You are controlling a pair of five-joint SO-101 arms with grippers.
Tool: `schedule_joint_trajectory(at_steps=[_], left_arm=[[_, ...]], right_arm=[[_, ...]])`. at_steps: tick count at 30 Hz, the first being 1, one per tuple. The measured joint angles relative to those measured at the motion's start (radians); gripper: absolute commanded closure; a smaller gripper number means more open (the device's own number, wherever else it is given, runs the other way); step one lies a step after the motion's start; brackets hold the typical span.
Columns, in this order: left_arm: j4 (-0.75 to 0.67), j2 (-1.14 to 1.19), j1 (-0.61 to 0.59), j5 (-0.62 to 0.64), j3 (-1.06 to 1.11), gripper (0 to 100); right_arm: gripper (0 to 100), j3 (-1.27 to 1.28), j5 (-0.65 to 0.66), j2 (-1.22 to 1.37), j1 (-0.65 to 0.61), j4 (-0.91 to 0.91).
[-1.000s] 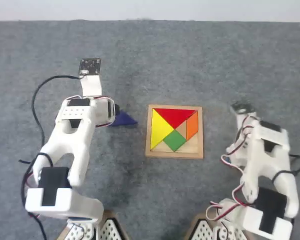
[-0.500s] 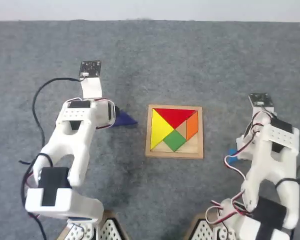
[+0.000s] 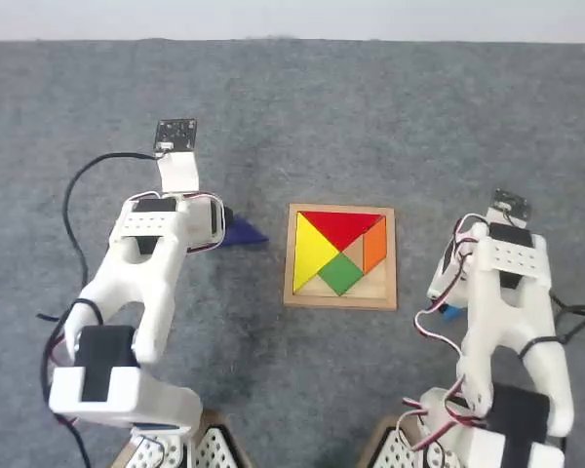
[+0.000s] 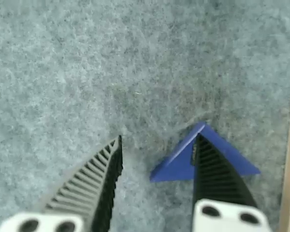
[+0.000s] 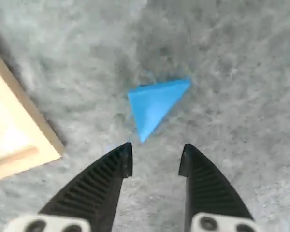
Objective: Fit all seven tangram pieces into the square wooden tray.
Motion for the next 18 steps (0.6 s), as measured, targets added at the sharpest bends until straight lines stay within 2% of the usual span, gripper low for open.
schedule_joint_trajectory(at_steps=[7, 14, 18], left_arm=[[-0.031, 0.0, 0.0, 0.003, 0.031, 78], [-0.057, 0.0, 0.0, 0.0, 0.041, 78], [-0.06, 0.0, 0.0, 0.0, 0.041, 78]], right_arm=[[83.9, 0.009, -0.034, 0.0, 0.0, -0.041], [83.9, 0.009, -0.049, 0.0, 0.0, -0.167], [83.9, 0.009, -0.17, 0.0, 0.0, -0.181]])
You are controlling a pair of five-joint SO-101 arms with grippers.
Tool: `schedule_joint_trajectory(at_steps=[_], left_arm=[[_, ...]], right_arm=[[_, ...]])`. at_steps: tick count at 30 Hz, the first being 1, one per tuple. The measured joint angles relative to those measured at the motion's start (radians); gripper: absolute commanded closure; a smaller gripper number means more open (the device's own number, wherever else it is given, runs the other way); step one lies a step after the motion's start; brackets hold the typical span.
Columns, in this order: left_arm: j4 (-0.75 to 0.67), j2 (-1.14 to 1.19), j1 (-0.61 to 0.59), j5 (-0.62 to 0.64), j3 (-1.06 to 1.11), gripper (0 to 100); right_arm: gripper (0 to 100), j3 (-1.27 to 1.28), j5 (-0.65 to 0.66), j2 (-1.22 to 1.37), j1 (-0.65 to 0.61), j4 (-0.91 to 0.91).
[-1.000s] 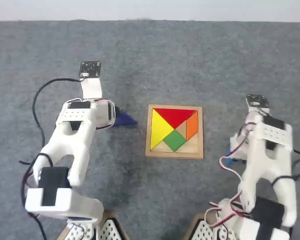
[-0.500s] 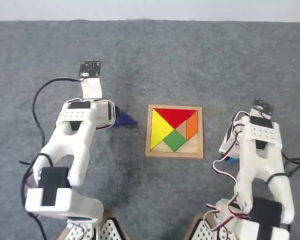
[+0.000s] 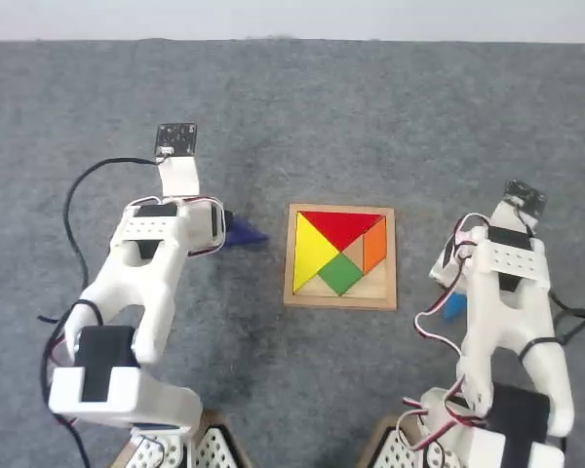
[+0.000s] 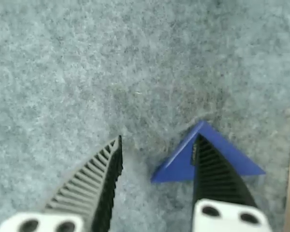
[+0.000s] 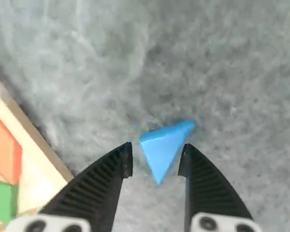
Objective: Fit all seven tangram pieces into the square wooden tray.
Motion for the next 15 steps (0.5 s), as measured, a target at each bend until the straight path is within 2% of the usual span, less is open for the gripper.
schedule_joint_trajectory(at_steps=[5, 15], left_arm=[[0.0, 0.0, 0.0, 0.0, 0.0, 78], [0.0, 0.0, 0.0, 0.0, 0.0, 78]], right_arm=[[83.9, 0.0, -0.112, 0.0, 0.0, -0.009], [83.9, 0.044, -0.127, 0.0, 0.0, -0.1]])
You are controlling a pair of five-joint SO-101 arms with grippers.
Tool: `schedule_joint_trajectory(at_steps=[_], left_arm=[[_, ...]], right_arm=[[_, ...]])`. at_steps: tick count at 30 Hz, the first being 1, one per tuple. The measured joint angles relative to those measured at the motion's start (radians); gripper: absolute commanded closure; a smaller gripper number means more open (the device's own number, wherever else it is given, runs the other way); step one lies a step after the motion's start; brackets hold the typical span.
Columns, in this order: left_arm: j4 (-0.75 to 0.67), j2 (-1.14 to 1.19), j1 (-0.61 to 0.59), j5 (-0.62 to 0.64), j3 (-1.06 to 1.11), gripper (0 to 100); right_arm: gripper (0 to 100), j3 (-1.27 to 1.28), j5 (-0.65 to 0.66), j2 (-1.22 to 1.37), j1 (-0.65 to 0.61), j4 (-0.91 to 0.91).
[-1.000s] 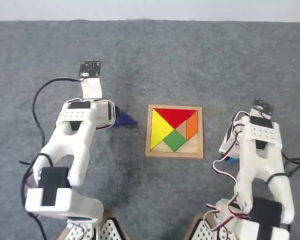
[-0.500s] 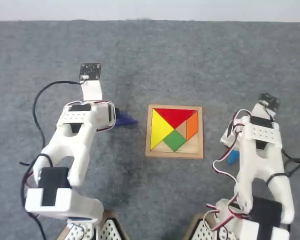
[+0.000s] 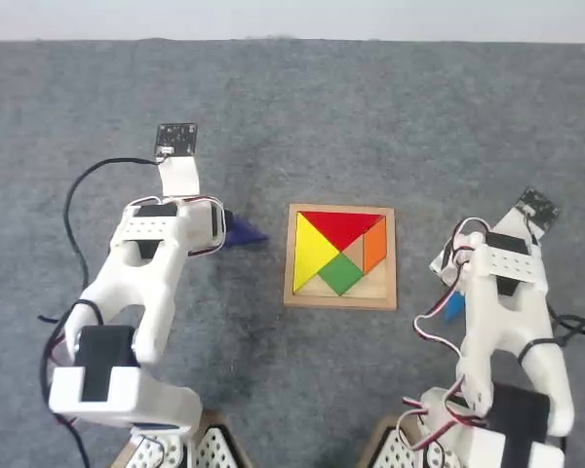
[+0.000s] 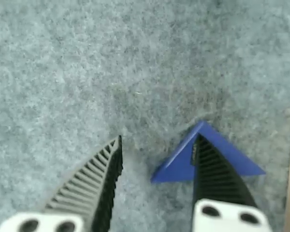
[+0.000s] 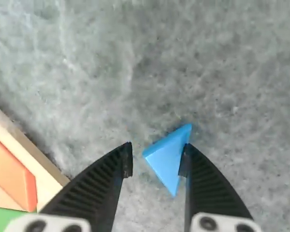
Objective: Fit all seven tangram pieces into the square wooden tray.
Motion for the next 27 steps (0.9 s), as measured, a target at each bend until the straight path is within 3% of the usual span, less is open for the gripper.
schedule_joint_trajectory(at_steps=[14, 17, 18, 27], left_arm=[[0.0, 0.0, 0.0, 0.0, 0.0, 78], [0.0, 0.0, 0.0, 0.0, 0.0, 78], [0.0, 0.0, 0.0, 0.0, 0.0, 78], [0.0, 0.0, 0.0, 0.0, 0.0, 78]], right_arm=[[85.0, -0.124, 0.005, 0.229, -0.002, 0.063], [94.8, -0.141, 0.014, 0.245, 0.002, 0.075], [99.2, -0.141, 0.037, 0.247, 0.003, 0.075], [99.1, -0.14, 0.278, 0.163, 0.0, 0.089]])
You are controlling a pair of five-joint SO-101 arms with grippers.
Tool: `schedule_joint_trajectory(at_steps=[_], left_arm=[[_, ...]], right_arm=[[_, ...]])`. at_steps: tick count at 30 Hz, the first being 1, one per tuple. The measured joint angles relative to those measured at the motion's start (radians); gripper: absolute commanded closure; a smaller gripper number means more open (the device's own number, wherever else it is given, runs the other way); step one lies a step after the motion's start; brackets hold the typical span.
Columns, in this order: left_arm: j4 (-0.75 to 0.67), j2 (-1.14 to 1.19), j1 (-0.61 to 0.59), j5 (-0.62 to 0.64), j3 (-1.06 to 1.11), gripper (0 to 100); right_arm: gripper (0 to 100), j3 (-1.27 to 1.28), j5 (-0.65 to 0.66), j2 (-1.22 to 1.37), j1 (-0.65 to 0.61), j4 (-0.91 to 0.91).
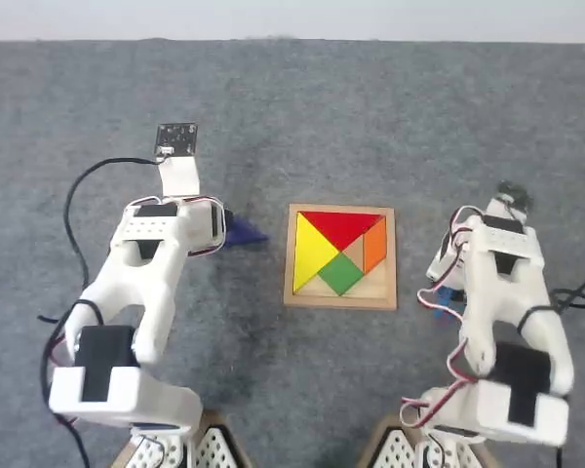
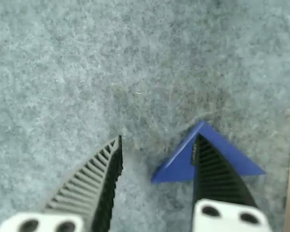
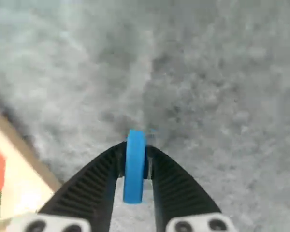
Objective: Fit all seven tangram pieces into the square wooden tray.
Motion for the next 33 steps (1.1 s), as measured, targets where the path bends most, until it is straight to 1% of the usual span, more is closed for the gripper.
schedule_joint_trajectory(at_steps=[3, 6, 8, 11, 14, 17, 20, 22, 24, 27, 33], left_arm=[[0.0, 0.0, 0.0, 0.0, 0.0, 78], [0.0, 0.0, 0.0, 0.0, 0.0, 78], [0.0, 0.0, 0.0, 0.0, 0.0, 78], [0.0, 0.0, 0.0, 0.0, 0.0, 78], [0.0, 0.0, 0.0, 0.0, 0.0, 78], [0.0, 0.0, 0.0, 0.0, 0.0, 78], [0.0, 0.0, 0.0, -0.011, 0.002, 78], [0.0, 0.0, 0.0, -0.035, 0.002, 78], [0.0, 0.0, 0.0, -0.046, 0.002, 78], [0.0, 0.0, 0.0, -0.055, 0.002, 78], [0.0, 0.0, 0.0, -0.055, 0.002, 78]], right_arm=[[99.1, 0.0, 0.13, -0.072, 0.0, 0.015], [99.1, 0.0, 0.319, -0.143, -0.003, 0.032], [99.1, -0.002, 0.45, -0.175, -0.034, 0.057], [99.1, -0.058, 0.598, -0.192, -0.1, 0.132], [99.1, -0.144, 0.712, -0.193, -0.204, 0.196], [99.1, -0.196, 0.832, -0.193, -0.334, 0.247], [99.1, -0.201, 0.99, -0.193, -0.465, 0.275], [99.1, -0.203, 1.088, -0.193, -0.523, 0.275], [99.1, -0.189, 1.16, -0.193, -0.563, 0.275], [99.1, -0.137, 1.224, -0.193, -0.601, 0.269], [99.1, 0.006, 1.381, -0.193, -0.606, 0.158]])
